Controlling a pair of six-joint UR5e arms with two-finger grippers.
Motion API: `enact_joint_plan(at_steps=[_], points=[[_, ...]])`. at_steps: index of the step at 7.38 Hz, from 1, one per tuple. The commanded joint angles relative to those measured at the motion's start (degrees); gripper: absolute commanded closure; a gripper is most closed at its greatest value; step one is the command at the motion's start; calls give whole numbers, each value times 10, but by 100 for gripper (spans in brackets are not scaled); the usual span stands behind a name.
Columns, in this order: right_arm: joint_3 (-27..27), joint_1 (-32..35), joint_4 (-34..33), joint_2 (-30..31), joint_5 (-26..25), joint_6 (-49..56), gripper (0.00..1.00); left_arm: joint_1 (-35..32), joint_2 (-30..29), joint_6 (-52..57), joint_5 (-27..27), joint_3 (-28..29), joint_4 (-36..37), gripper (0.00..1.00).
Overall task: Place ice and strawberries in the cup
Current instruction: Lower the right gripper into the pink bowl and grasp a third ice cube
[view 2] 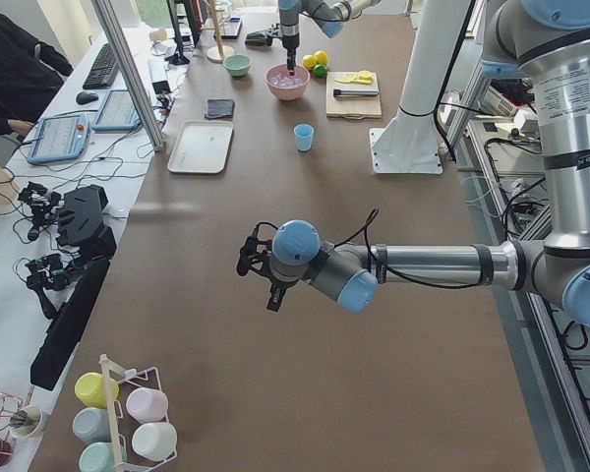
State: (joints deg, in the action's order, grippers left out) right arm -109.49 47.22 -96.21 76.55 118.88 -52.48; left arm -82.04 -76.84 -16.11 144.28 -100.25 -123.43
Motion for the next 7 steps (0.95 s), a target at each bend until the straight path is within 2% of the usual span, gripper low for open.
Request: enact_joint_plan(at_steps=[1, 7], points=[[8, -12, 1, 1, -1, -3, 37, 0, 0, -2, 1, 1, -1, 3], [15, -33, 1, 1, 0, 28, 44, 0, 0, -2, 1, 1, -2, 3]])
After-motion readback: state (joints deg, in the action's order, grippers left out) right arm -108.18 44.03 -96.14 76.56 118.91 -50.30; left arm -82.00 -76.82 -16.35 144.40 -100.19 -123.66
